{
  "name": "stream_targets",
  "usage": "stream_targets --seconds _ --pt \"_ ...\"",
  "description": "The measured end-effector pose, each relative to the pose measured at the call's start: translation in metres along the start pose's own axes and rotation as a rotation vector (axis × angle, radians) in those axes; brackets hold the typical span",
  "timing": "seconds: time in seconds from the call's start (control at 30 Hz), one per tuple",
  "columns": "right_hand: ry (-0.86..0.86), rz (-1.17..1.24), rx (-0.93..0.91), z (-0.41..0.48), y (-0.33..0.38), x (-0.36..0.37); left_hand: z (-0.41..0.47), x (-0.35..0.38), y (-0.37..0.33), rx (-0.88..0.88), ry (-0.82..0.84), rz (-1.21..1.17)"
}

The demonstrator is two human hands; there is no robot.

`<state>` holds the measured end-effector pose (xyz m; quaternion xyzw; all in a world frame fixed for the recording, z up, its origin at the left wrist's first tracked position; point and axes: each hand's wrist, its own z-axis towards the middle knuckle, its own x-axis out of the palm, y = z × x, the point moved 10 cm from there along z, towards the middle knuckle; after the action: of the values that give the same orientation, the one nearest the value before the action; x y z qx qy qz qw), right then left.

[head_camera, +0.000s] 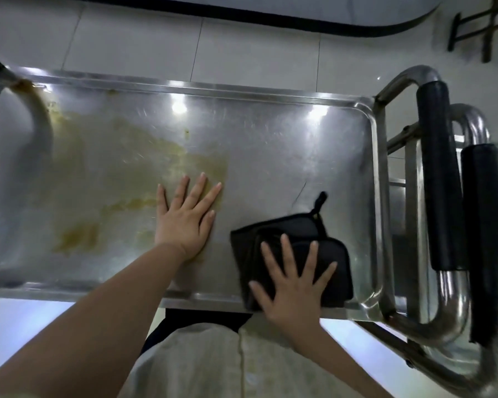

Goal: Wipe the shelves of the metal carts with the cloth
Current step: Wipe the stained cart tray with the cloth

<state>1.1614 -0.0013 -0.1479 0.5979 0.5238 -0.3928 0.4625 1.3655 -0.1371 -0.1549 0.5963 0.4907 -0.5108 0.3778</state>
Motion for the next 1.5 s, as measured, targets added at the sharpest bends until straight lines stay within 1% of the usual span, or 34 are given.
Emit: stream_targets --seconds 0.03,0.1,0.23,0.3,0.37,0.43,0.53,0.6,0.67,0.77,0.83,0.9,0.93,1.07,1.1,1.17,1.23,1.27,1.4,1.47,1.5 --pt "0.002 -0.01 -0.025 -0.005 0.014 0.003 0.0 0.0 0.001 -0.003 0.009 0.002" --pt "0.004 -0.026 -0.018 0.003 0.028 -0.002 -0.001 -0.002 0.003 -0.005 0.034 -0.002" --pt "0.046 -0.062 0.013 0.018 0.031 -0.006 0.005 -0.011 0.009 0.049 0.075 -0.076" --pt "0.045 -0.068 0.014 0.018 0.029 -0.004 0.013 -0.021 0.029 0.038 0.031 -0.107" --pt "0.017 -0.071 0.018 0.018 0.027 -0.004 0.027 -0.027 0.066 -0.023 0.009 -0.114" --pt "0.0 -0.075 0.035 0.02 0.026 -0.005 0.04 -0.024 0.101 -0.068 0.045 -0.088" --pt "-0.003 -0.08 0.078 0.033 0.027 -0.009 0.05 -0.018 0.12 -0.027 0.08 -0.042" --pt "-0.012 -0.121 0.105 0.063 0.021 -0.019 0.049 -0.019 0.12 -0.001 0.058 -0.043" --pt "-0.002 -0.127 0.158 0.11 0.003 -0.032 0.049 -0.018 0.119 0.01 0.05 -0.055" --pt "-0.01 -0.095 0.326 0.186 -0.033 -0.055 0.052 -0.016 0.12 0.013 0.042 -0.07" --pt "-0.021 -0.056 0.431 0.227 -0.042 -0.067 0.053 -0.014 0.12 0.015 0.03 -0.074" --pt "-0.031 -0.014 0.461 0.262 -0.017 -0.072 0.053 -0.014 0.119 0.02 0.02 -0.082" --pt "-0.037 -0.007 0.433 0.279 0.009 -0.073 0.053 -0.013 0.118 0.024 0.02 -0.082" --pt "-0.035 -0.019 0.156 0.323 0.154 -0.065 0.053 -0.012 0.118 0.021 0.029 -0.057" --pt "-0.028 -0.032 0.1 0.326 0.178 -0.062 0.053 -0.012 0.118 0.018 0.031 -0.053" --pt "-0.002 -0.026 0.046 0.327 0.188 -0.062 0.053 -0.013 0.118 0.016 0.034 -0.063" --pt "-0.026 -0.017 0.057 0.325 0.159 -0.069 0.053 -0.016 0.117 0.023 0.034 -0.083" --pt "-0.042 -0.02 0.101 0.321 0.133 -0.072 0.053 -0.017 0.116 0.026 0.035 -0.088" --pt "-0.052 0.025 0.424 0.286 -0.012 -0.082 0.053 -0.016 0.108 0.05 0.063 -0.107" --pt "-0.015 0.053 0.546 0.266 -0.059 -0.081 0.055 -0.016 0.11 0.07 0.069 -0.104" --pt "0.004 0.055 0.573 0.261 -0.069 -0.079 0.059 -0.018 0.12 0.058 0.062 -0.093"
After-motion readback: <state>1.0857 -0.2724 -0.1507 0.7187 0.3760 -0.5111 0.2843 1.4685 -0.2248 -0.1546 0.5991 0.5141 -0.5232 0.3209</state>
